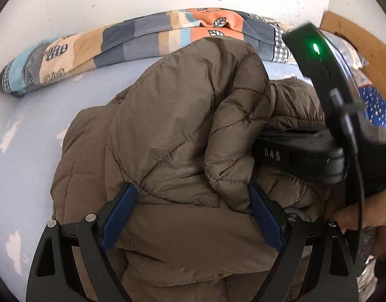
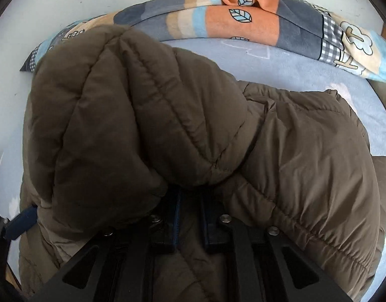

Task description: Fold large clothes

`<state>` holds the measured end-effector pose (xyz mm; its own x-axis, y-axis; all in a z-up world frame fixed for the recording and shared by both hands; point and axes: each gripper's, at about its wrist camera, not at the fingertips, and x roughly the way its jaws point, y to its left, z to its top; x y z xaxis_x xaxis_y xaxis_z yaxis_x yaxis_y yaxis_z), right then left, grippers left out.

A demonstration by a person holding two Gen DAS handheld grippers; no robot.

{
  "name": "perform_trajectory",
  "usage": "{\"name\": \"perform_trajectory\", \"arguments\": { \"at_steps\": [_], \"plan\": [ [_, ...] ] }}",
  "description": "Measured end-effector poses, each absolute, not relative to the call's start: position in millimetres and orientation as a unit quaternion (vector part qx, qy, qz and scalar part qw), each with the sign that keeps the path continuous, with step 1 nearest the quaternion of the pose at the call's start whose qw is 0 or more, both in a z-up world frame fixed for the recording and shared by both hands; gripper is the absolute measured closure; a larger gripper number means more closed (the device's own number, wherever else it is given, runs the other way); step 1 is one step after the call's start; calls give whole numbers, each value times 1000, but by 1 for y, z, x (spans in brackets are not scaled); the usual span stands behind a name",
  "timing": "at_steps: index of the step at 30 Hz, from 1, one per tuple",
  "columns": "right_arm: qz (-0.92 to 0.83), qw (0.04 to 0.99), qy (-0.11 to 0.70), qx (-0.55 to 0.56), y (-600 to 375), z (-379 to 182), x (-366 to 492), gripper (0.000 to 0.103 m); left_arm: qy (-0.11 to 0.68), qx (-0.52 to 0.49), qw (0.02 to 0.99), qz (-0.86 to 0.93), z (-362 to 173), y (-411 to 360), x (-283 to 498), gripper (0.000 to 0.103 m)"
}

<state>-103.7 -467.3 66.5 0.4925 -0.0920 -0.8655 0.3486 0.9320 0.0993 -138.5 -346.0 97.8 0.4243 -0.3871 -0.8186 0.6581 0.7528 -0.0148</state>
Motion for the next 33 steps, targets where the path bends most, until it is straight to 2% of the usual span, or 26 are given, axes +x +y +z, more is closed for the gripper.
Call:
{"name": "perform_trajectory", "arguments": {
  "at_steps": [2,5,10,15,19,21,25,33],
  "plan": [
    [-123,856,483,136,-468,80,-110,92,431,153,831,-317,101,-345,-139,14],
    [-98,878,436,169,-472,116,-142,92,421,138,835,-326,116,-337,-141,14],
    [-125,896,405,136,-463,151,-210,92,409,139,838,-333,136,-324,-147,14],
    [-133,888,421,126,-464,126,-232,92,424,140,831,-331,129,-320,-150,14],
    [-140,871,449,139,-478,88,-218,92,465,142,817,-311,94,-324,-146,14],
    [-139,868,452,149,-486,77,-212,92,458,156,822,-301,84,-327,-146,4],
    [-140,870,448,153,-493,57,-211,93,455,168,823,-295,74,-333,-146,0],
    [-156,867,446,159,-486,68,-216,93,449,168,829,-287,73,-337,-146,0]
  ]
}}
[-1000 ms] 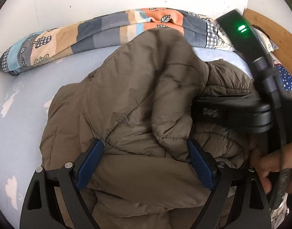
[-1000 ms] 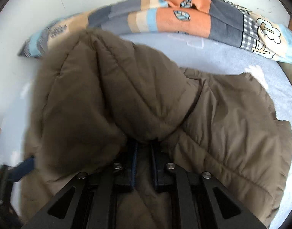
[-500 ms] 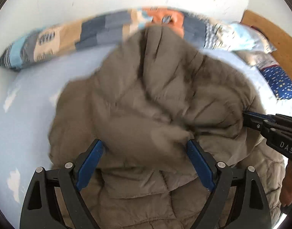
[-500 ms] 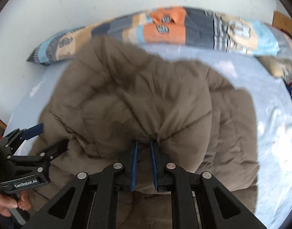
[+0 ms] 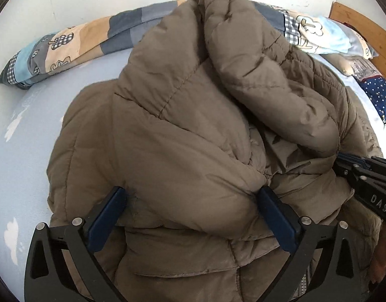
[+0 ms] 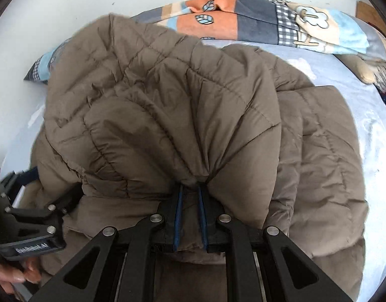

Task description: Fold large clothes

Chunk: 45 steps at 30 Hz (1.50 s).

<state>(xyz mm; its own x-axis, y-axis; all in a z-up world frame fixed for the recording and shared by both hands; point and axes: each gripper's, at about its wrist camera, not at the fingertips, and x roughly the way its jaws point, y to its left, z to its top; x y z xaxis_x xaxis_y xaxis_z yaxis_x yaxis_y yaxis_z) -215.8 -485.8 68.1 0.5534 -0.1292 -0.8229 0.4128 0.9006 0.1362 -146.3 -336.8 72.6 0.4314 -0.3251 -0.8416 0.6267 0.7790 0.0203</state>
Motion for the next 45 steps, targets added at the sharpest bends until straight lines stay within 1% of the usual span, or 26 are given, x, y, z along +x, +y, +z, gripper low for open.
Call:
{"name": "perform_trajectory", "arguments": {
  "at_steps": [3,6,7,10,13,17,21,26,30,36,42,45],
  "plan": [
    [-139,878,423,174,-470,101,-235,91,450,158,829,-293,89,-330,-152,0],
    [-142,887,402,177,-454,128,-258,91,432,153,836,-302,113,-320,-166,0],
    [-137,888,393,196,-449,135,-269,87,428,153,838,-301,119,-318,-170,0],
    [-124,886,384,228,-427,140,-302,87,412,148,845,-306,138,-305,-192,0],
    [-114,886,392,219,-399,139,-333,87,397,144,848,-319,156,-290,-225,0],
    [-114,885,400,211,-374,132,-381,87,392,151,849,-322,161,-266,-269,0],
    [-124,880,410,204,-363,119,-422,87,423,141,833,-328,151,-235,-309,0],
    [-138,870,427,205,-357,98,-465,87,443,160,825,-312,130,-192,-349,0],
    [-155,857,450,197,-355,80,-482,87,465,141,829,-277,115,-157,-351,0],
    [-178,835,482,198,-358,55,-482,86,502,138,825,-218,71,-125,-337,0],
    [-188,829,494,184,-358,38,-478,84,489,154,834,-206,58,-125,-343,0],
    [-194,830,492,178,-356,34,-478,84,462,158,849,-204,53,-124,-352,0]
  ]
}}
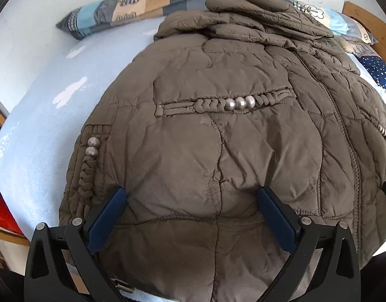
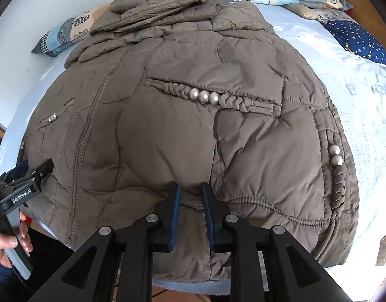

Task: Fold large clothes
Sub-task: 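Open both tools and release the folded jacket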

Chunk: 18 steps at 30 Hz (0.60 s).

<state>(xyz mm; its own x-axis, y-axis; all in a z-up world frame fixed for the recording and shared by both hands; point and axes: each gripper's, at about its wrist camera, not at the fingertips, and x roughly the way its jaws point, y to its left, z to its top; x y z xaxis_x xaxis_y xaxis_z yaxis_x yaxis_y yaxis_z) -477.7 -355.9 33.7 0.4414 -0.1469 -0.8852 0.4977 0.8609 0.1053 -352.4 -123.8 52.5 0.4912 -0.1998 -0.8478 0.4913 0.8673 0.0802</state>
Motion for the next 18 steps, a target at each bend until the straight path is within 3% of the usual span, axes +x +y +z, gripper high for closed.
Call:
{"name": "perform_trajectory", "arguments": {
  "at_steps": [4,18],
  "plan": [
    [-200,844,471,158,-349,29,-483,84,418,157,870,-207,48,-120,-366,0],
    [-199,853,466,128,-343,28,-483,83,407,159,876,-205,48,-123,-365,0]
  ]
}}
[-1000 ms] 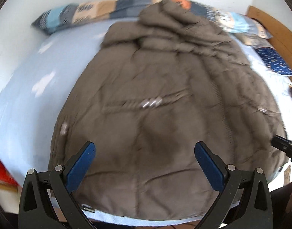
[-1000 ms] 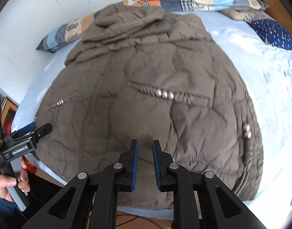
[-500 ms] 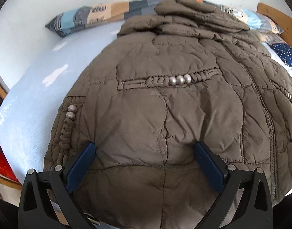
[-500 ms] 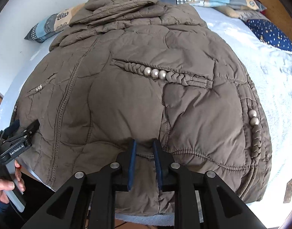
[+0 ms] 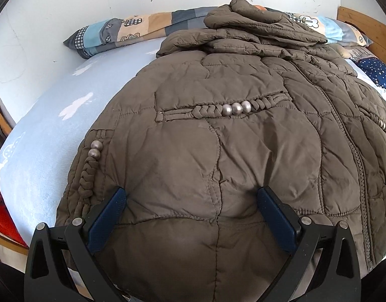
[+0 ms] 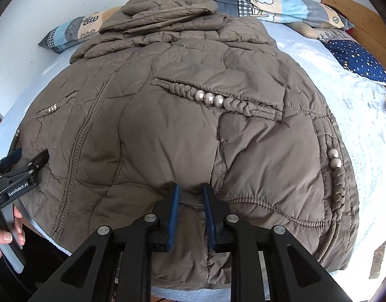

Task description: Fold large clothes

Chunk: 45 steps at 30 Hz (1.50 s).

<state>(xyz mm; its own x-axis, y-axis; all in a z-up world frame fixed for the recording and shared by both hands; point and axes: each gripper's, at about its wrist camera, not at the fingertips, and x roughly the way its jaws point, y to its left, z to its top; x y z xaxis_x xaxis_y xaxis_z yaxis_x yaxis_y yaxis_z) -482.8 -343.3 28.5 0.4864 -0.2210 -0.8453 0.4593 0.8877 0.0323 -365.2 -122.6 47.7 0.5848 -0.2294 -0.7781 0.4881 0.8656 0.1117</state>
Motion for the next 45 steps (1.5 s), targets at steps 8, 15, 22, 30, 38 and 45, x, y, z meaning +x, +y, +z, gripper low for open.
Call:
{"name": "perform_trajectory", "arguments": {
  "at_steps": [8,15,22,30,38,45],
  "plan": [
    [-201,854,466,118,-340,29,-483,82,397,163,879,-206,47,-121,-368,0],
    [-204,854,465,110,-338,29,-482,82,394,165,880,-208,49,-120,-367,0],
    [-205,856,463,105,-334,29,-483,81,390,167,880,-212,49,-118,-368,0],
    [-178,864,457,114,-340,33,-489,80,404,181,868,-225,59,-115,-367,0],
    [-189,895,349,202,-378,96,-540,41,453,123,849,-244,102,-70,-339,0],
    [-261,849,338,312,-442,83,-598,41,544,-34,812,-210,98,28,-277,2]
  ]
}}
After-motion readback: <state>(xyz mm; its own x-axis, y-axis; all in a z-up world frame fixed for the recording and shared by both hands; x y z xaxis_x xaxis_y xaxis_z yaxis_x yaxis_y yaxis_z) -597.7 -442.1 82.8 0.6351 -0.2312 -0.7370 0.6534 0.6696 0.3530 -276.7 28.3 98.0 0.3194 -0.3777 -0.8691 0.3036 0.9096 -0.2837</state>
